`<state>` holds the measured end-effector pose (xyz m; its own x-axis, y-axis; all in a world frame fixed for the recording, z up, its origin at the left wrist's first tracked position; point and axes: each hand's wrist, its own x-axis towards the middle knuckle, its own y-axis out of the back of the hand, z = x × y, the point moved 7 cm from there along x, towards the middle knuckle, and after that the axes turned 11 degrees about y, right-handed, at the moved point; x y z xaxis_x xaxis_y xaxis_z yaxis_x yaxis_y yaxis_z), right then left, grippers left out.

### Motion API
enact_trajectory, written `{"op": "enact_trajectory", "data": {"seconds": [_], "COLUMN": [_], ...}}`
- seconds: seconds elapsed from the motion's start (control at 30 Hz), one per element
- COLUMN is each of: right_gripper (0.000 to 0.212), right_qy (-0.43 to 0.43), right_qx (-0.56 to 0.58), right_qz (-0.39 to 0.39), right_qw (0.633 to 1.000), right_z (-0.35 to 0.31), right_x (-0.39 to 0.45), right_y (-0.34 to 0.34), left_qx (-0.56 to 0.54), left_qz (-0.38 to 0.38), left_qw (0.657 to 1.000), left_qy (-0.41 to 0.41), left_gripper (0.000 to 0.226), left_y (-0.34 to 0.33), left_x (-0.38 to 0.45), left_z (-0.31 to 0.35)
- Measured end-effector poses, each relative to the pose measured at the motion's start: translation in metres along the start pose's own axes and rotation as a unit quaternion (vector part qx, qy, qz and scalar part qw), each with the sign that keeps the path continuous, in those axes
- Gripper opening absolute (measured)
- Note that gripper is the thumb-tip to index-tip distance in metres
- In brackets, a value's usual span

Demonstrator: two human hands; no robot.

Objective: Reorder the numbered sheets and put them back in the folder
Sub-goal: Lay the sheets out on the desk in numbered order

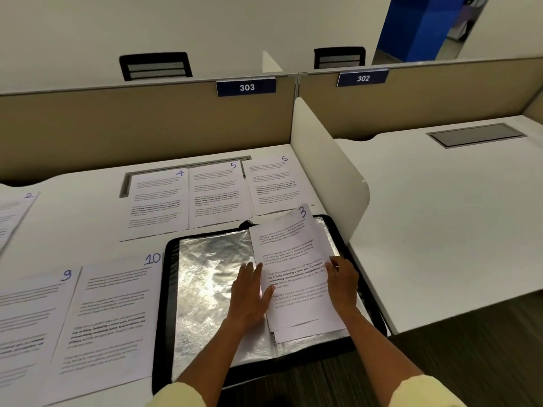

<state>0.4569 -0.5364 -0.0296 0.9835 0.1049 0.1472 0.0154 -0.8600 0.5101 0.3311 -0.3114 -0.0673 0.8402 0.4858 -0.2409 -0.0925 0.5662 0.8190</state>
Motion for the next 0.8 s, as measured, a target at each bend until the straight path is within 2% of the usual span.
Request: {"op": "enact_trajectory", "data": {"seconds": [0.07,0.17,0.3,0.47,0.53,0.63,0.8], "right_gripper": [0.009,0.01,0.011,0.011,0.009,0.013,0.013], "right_qy": [0.012,0.011,-0.001,-0.048,-0.062,-0.068,-0.066], "right_qx": [0.02,0.054,0.087,0.148,0.162,0.174,0.179], "right_qz": [-0.001,-0.011,-0.011,0.01,0.012,0.015,-0.002], "right_qw": [1.0,0.998,0.996,0.988,0.985,0.982,0.982], "right_z": [-0.005,-0.016,-0.035,-0.059,-0.069,-0.09,-0.126], "right_x": [0.002,0.006,0.014,0.022,0.021,0.017,0.009], "right_y": [-0.004,-0.015,-0.032,-0.067,-0.085,-0.12,-0.186], "left_qx": [-0.037,-0.114,-0.246,-0.337,-0.369,-0.399,-0.378], "left_qz": [0.026,0.04,0.035,-0.007,-0.034,-0.028,0.006], "left_qw": [0.999,0.991,0.96,0.927,0.913,0.901,0.905], "left_qy": [0.017,0.055,0.125,0.166,0.17,0.171,0.192], "left_gripper": [0.084,0.084,0.087,0.073,0.063,0.041,0.012], "left_y": [0.013,0.033,0.05,0.076,0.082,0.1,0.145], "left_x": [0.002,0.005,0.019,0.029,0.029,0.032,0.043], "left_z": [-0.002,-0.009,-0.038,-0.069,-0.083,-0.113,-0.177]}}
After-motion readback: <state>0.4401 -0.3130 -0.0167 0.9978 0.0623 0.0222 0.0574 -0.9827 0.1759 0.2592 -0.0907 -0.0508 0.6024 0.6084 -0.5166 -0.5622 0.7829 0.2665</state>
